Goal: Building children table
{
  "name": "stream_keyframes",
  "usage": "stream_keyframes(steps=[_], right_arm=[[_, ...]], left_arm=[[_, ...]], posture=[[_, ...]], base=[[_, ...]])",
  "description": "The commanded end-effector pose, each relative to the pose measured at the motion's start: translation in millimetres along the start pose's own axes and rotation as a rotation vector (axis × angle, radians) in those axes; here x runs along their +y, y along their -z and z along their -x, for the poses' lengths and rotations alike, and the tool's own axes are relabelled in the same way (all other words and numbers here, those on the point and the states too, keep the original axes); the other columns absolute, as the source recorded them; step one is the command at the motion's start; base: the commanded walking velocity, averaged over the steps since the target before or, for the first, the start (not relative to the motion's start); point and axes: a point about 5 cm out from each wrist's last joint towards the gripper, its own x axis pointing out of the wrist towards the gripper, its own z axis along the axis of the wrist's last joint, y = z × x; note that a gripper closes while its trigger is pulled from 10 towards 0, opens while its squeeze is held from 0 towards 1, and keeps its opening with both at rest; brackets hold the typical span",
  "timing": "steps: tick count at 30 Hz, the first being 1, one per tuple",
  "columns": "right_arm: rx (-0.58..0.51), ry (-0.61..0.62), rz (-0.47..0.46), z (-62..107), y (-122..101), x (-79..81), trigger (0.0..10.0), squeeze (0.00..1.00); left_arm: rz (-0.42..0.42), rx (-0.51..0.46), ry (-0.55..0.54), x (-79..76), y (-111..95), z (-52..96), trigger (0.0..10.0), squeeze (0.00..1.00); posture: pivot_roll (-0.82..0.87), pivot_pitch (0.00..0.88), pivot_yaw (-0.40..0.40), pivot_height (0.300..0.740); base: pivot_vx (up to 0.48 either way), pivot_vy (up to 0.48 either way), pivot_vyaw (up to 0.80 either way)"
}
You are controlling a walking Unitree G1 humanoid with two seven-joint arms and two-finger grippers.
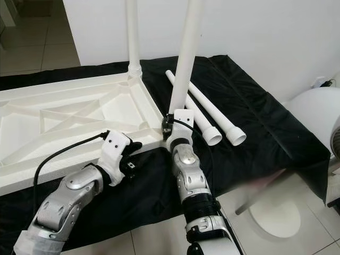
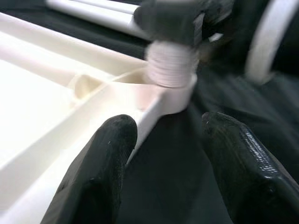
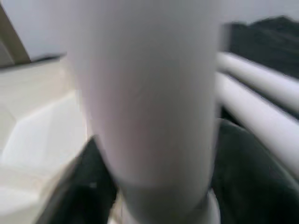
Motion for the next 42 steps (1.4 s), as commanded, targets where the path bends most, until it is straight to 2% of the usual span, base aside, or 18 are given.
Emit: stream_keyframes(steps=[1,8,9,10,11,12,13,16,23,24,28,35,40,42], right_arm=[[-0.016,0.0,-0.016,1.3,-2.7,-4.3,10.0,1.0],[-0.029,-0.083,0.054,5.4,-3.3,-15.1,10.0,1.0],[-0.027,-0.104,0.069,6.1,-2.4,-15.8,10.0,0.74],[-0.025,-0.122,0.078,7.0,-1.7,-16.9,10.0,0.11],[-0.025,-0.122,0.078,7.0,-1.7,-16.9,10.0,0.11],[-0.023,-0.147,0.091,7.8,-0.7,-18.9,10.0,0.0],[-0.004,-0.171,0.136,8.8,3.9,-26.6,10.0,0.0],[0.004,-0.211,0.161,8.5,5.5,-32.9,10.0,0.0],[-0.004,-0.331,0.198,7.5,3.6,-39.2,10.0,0.0],[0.007,-0.412,0.209,4.1,3.5,-41.5,10.0,0.0],[0.028,-0.464,0.224,-0.3,6.3,-45.1,10.0,0.0],[0.092,-0.57,0.269,-5.2,16.0,-46.0,10.0,0.0],[0.102,-0.592,0.289,-8.9,15.7,-44.8,10.0,0.0],[0.107,-0.584,0.318,-15.6,13.1,-42.8,10.0,0.0]], left_arm=[[-0.001,0.005,-0.009,2.7,2.1,-0.4,10.0,0.0],[-0.019,0.009,-0.013,7.0,1.6,0.9,10.0,0.0],[-0.02,0.01,-0.013,7.0,1.8,0.7,10.0,0.0],[-0.02,0.009,-0.012,6.9,1.8,0.6,10.0,0.0],[-0.02,0.009,-0.012,6.9,1.8,0.6,10.0,0.0],[-0.021,0.009,-0.011,6.8,1.7,0.4,10.0,0.0],[-0.022,0.01,-0.011,7.0,2.0,0.2,10.0,0.0],[-0.024,0.008,-0.01,6.6,1.8,-0.4,10.0,0.0],[-0.03,0.006,-0.007,5.4,1.3,-1.9,10.0,0.0],[-0.035,0.003,-0.005,5.2,0.6,-2.9,10.0,0.0],[-0.038,0.0,-0.005,6.1,-0.4,-3.6,10.0,0.0],[-0.043,-0.001,-0.008,7.8,-1.9,-3.7,10.0,0.0],[-0.041,-0.003,-0.01,8.0,-2.5,-3.9,10.0,0.0],[-0.038,-0.005,-0.012,7.6,-2.9,-4.2,10.0,0.0]], posture=[[0.02,0.018,-0.058,0.74],[0.02,0.003,-0.057,0.74],[0.02,0.002,-0.057,0.74],[0.02,0.002,-0.057,0.74],[0.02,0.002,-0.057,0.74],[0.02,0.0,-0.059,0.74],[0.02,0.0,-0.058,0.74],[0.02,0.0,-0.061,0.74],[0.02,0.0,-0.06,0.74],[0.02,0.0,-0.057,0.74],[0.02,0.0,-0.055,0.74],[0.03,0.0,-0.053,0.74],[0.03,0.006,-0.05,0.74],[0.03,0.012,-0.05,0.74]], base=[[0.0,0.0,0.0],[0.0,0.0,0.0],[0.0,0.0,0.0],[0.0,0.0,0.0],[0.0,0.0,0.0],[0.0,0.0,0.0],[0.0,0.0,0.0],[0.0,0.0,0.0],[0.0,0.0,0.0],[0.0,0.0,0.0],[0.0,0.0,0.0],[0.0,0.0,0.0],[0.0,0.0,0.0],[0.0,0.0,0.0]])
